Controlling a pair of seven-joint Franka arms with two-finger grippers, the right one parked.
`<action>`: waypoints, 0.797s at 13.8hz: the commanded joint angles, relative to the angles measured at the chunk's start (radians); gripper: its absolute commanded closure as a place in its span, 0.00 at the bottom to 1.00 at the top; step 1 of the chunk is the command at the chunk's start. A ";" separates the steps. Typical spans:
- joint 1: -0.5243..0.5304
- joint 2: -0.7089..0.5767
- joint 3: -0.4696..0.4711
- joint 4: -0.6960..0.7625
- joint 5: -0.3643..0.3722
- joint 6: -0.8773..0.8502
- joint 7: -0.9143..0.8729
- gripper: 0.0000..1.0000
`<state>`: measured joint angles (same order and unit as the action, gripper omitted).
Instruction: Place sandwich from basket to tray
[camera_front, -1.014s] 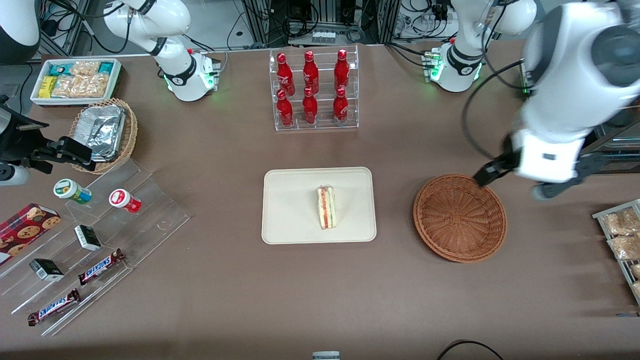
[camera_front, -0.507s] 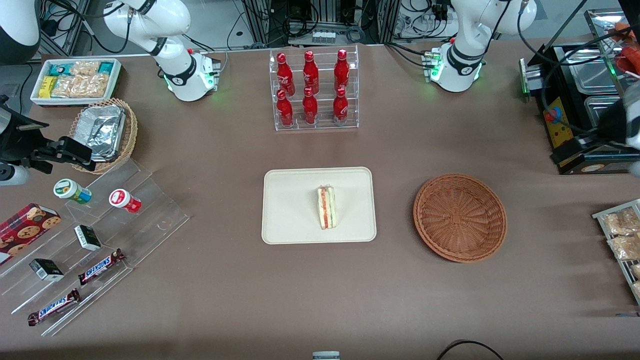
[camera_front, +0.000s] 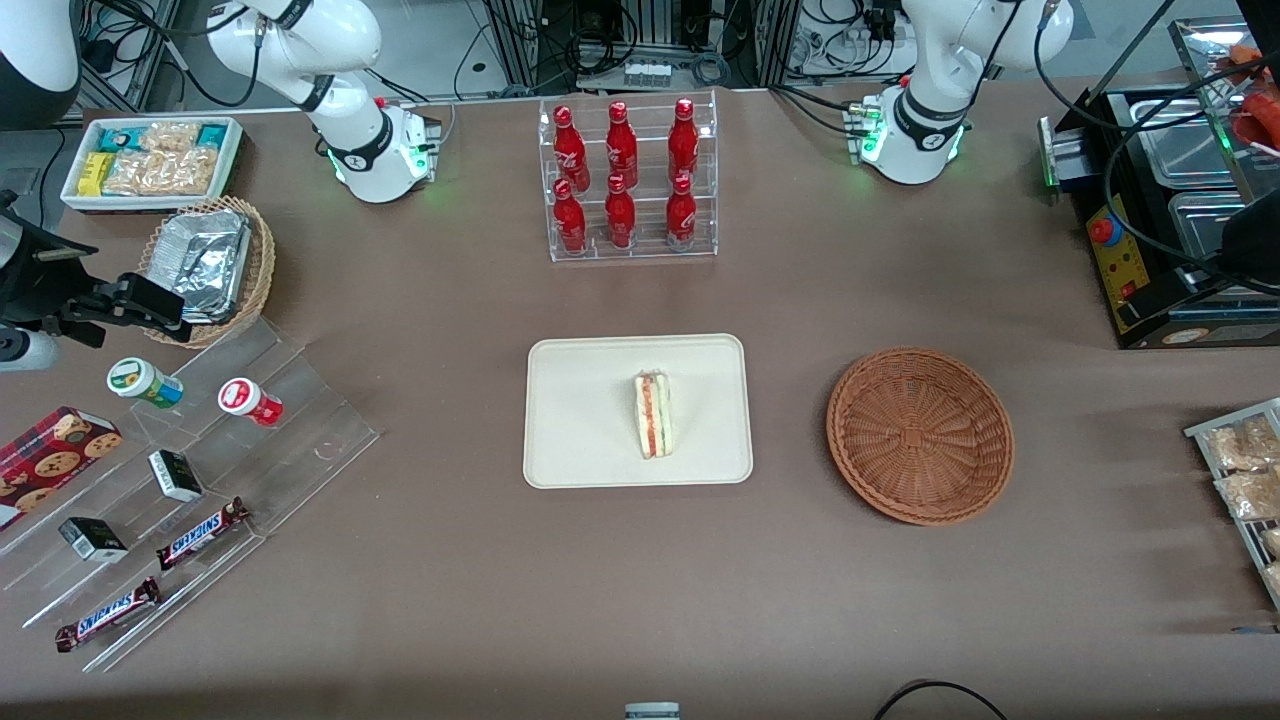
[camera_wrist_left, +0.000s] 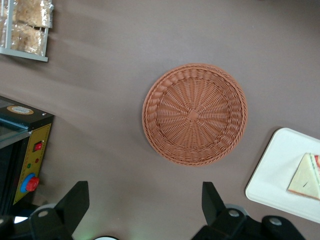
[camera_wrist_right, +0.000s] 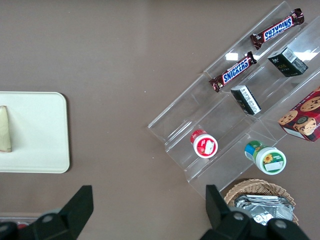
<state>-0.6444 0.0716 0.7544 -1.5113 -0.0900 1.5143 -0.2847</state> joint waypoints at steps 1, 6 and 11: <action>0.348 0.001 -0.325 0.040 -0.040 -0.014 0.022 0.01; 0.601 -0.055 -0.582 0.004 -0.034 -0.092 0.203 0.01; 0.672 -0.148 -0.691 -0.079 0.019 -0.103 0.223 0.01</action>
<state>0.0206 0.0072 0.0850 -1.5061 -0.0944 1.4065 -0.0791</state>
